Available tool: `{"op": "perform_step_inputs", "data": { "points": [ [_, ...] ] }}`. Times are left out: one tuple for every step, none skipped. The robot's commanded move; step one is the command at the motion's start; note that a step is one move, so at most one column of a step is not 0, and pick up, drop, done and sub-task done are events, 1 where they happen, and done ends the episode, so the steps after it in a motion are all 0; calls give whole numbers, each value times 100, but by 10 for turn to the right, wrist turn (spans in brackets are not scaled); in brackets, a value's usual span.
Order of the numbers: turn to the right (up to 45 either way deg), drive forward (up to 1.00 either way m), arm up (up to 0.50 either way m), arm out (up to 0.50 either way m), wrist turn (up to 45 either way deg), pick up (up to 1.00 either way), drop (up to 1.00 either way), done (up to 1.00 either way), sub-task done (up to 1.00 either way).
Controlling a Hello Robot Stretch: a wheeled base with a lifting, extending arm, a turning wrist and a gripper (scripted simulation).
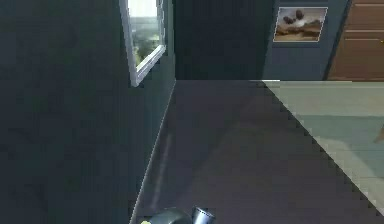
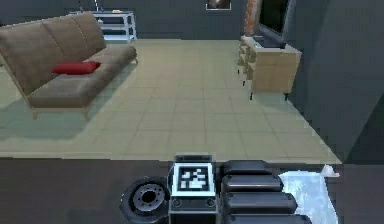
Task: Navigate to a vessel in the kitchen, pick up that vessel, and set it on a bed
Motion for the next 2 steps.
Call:
{"op": "perform_step_inputs", "data": {
  "points": [
    [450, 0, 0, 0, 0, 0, 0, 0, 0],
    [390, 0, 0, 0, 0, 0, 0, 0, 0]
  ]
}}
